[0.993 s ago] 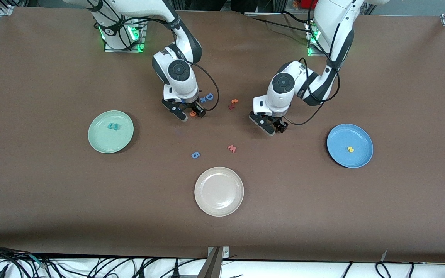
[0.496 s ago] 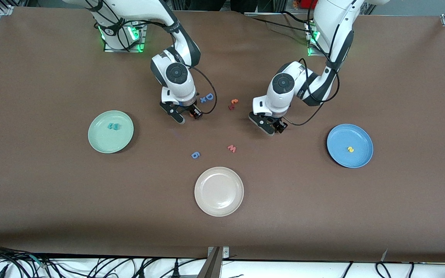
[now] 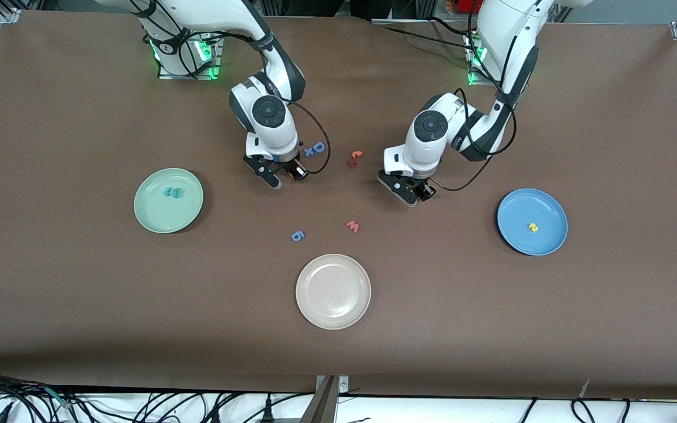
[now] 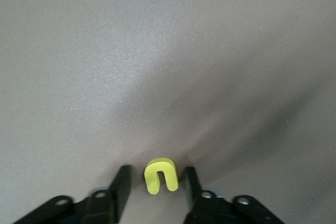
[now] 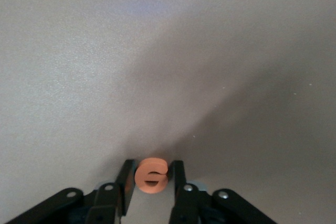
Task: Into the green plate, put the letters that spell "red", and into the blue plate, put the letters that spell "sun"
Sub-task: 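Grasp the orange e with the right gripper while the left grasps yellow u, then place the orange e on the green plate while the left lifts yellow u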
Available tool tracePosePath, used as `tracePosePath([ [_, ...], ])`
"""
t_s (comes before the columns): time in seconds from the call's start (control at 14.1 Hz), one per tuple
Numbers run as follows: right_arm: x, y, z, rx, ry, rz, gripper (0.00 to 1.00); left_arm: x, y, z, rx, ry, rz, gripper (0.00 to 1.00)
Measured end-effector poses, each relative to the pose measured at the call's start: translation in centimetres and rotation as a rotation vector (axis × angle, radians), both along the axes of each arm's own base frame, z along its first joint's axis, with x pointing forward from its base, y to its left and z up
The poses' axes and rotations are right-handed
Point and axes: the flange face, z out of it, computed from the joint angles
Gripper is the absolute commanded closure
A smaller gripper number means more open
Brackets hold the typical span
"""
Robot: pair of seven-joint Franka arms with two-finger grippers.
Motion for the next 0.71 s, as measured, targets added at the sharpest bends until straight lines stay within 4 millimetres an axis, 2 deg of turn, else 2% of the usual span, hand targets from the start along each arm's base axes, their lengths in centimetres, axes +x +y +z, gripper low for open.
tracePosePath([
  [0.14, 0.0, 0.0, 0.0, 0.000, 0.000, 0.001, 0.87, 0.0, -0.1, 0.1, -0.001, -0.001, 0.000, 0.73],
  [0.21, 0.1, -0.1, 0.0, -0.001, -0.001, 0.000, 0.87, 0.0, -0.1, 0.1, -0.002, -0.002, 0.000, 0.74],
  [0.35, 1.0, -1.0, 0.4, -0.015, 0.003, 0.013, 0.87, 0.0, -0.1, 0.1, -0.002, -0.002, 0.000, 0.81],
  [0.5, 2.6, -2.7, 1.7, -0.040, 0.020, 0.049, 0.87, 0.0, -0.1, 0.2, -0.002, -0.003, 0.001, 0.85],
  [0.71, 5.5, -6.4, 4.9, -0.080, 0.070, 0.126, 0.87, 0.0, -0.1, 0.2, -0.002, -0.003, 0.006, 0.94],
])
